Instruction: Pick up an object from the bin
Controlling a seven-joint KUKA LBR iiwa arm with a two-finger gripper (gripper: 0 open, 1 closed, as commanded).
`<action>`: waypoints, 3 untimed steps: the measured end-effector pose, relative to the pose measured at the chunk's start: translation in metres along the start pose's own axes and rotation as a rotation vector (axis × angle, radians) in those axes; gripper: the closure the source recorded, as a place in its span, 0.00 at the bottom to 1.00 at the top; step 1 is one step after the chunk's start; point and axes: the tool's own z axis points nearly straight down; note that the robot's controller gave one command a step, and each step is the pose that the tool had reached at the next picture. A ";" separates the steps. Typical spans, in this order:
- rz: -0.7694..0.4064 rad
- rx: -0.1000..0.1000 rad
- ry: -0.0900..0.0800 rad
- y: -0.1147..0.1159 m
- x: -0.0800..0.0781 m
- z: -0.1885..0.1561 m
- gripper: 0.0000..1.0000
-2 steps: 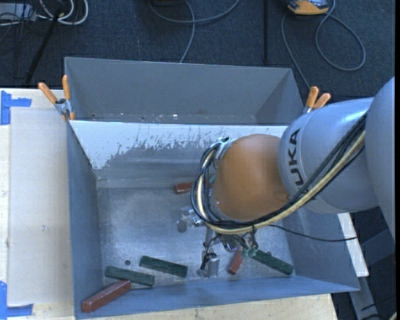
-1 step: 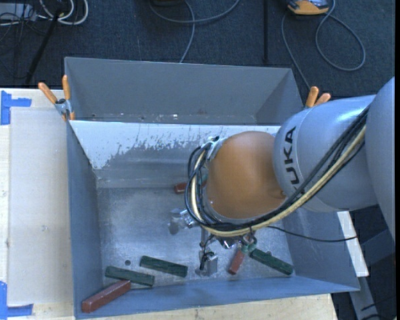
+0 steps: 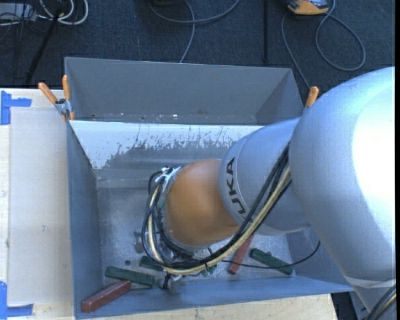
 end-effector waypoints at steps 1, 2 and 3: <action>-0.376 -0.005 0.014 -0.034 -0.005 0.001 0.00; -0.452 -0.007 0.012 -0.009 -0.020 0.001 0.00; -0.447 -0.005 0.010 -0.010 -0.021 0.001 1.00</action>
Offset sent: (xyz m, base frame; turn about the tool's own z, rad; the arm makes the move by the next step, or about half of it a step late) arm 0.0196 -0.0278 -0.0008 -0.3777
